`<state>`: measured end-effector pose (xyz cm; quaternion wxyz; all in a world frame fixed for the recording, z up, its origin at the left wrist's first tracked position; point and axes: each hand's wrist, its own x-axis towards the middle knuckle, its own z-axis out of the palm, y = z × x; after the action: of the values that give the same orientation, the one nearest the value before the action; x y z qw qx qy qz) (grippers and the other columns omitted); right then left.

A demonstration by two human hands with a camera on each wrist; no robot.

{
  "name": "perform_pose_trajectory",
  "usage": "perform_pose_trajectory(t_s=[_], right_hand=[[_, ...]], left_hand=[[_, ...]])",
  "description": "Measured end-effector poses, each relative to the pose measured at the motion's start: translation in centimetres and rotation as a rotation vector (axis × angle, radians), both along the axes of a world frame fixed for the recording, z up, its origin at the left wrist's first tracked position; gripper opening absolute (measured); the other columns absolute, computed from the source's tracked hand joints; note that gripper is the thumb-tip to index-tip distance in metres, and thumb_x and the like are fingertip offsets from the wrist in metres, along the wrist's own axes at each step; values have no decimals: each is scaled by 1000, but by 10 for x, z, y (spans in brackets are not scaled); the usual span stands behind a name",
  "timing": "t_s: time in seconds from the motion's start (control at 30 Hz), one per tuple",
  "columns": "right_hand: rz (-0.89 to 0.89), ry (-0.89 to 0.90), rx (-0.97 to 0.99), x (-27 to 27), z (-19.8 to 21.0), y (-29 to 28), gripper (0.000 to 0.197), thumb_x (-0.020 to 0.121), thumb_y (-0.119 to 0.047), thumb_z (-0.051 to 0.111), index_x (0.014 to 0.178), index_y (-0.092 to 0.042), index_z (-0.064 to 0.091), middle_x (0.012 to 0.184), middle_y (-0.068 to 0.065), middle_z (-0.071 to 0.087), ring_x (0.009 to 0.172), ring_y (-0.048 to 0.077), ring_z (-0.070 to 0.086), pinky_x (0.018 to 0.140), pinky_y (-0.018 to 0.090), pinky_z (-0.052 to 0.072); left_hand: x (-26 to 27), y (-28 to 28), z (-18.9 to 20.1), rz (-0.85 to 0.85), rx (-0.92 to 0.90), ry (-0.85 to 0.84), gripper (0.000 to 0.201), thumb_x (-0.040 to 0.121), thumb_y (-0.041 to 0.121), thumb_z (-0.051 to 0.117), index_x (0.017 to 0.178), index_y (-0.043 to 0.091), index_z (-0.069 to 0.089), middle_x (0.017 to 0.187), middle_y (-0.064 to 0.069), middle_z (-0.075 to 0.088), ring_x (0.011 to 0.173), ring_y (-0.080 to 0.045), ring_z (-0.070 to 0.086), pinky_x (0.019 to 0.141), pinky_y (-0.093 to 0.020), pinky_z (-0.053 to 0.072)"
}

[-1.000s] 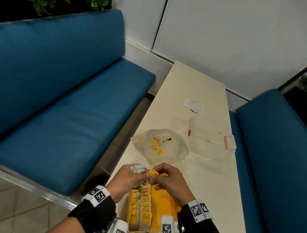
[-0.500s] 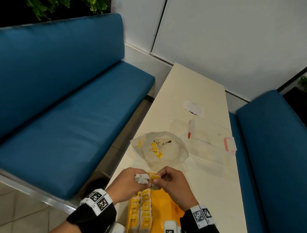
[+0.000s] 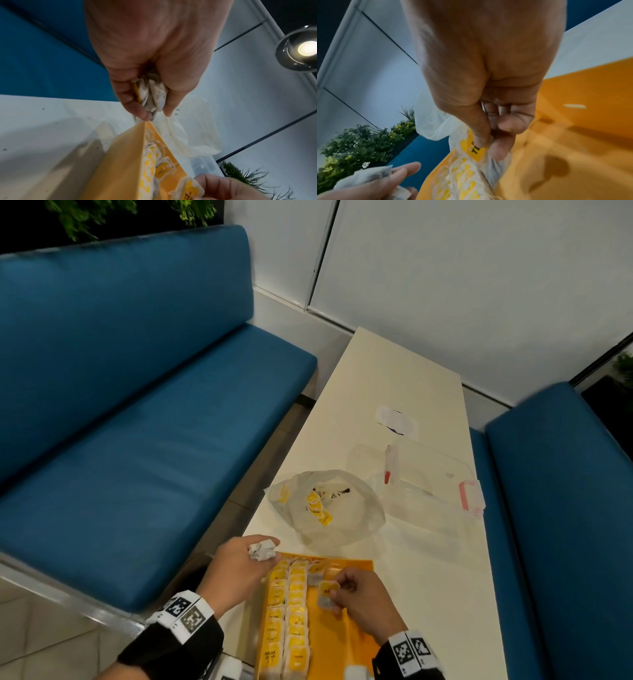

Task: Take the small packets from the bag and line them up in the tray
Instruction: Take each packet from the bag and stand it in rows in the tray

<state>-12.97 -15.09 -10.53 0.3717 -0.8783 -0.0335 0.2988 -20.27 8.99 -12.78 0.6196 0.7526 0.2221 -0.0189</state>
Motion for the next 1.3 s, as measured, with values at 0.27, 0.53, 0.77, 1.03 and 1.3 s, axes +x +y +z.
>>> perform_pose_trajectory(t_s=[0.27,0.53,0.77,1.03,1.3], right_hand=[[-57,98,-54,4,-21,13,25,84,7,62,72,-15,66,67,3,64,55,12,60,50,20,47],[-232,103,-25,8,-36,24,10,87,-7,68,80,-14,69,63,5,70,52,11,60,55,25,47],[-299,31,-20,8,-39,31,6,86,-9,72,82,-12,67,60,2,70,48,9,60,53,25,51],[-292,-138,-58,1,-5,21,3,81,-16,70,79,-17,71,70,-1,72,68,11,67,64,21,49],[-50,-251,296,-10,42,51,22,82,-14,74,94,-32,72,92,-7,70,75,14,67,75,30,58]], left_hand=[[-6,-7,-9,-71,57,72,42,90,22,77,130,17,69,118,4,74,102,-3,68,79,-2,46],[-4,-7,-12,-48,-7,104,44,90,15,77,133,17,67,115,6,72,93,5,65,75,1,47],[-6,-4,-5,-73,0,112,44,91,19,77,134,20,66,120,4,73,100,-2,67,81,-4,49],[-1,6,30,138,-672,73,23,89,25,77,108,11,78,95,-18,75,80,-23,70,74,-39,58],[8,-3,48,83,-1010,82,34,100,29,58,126,9,67,118,-25,72,89,-26,72,71,-33,62]])
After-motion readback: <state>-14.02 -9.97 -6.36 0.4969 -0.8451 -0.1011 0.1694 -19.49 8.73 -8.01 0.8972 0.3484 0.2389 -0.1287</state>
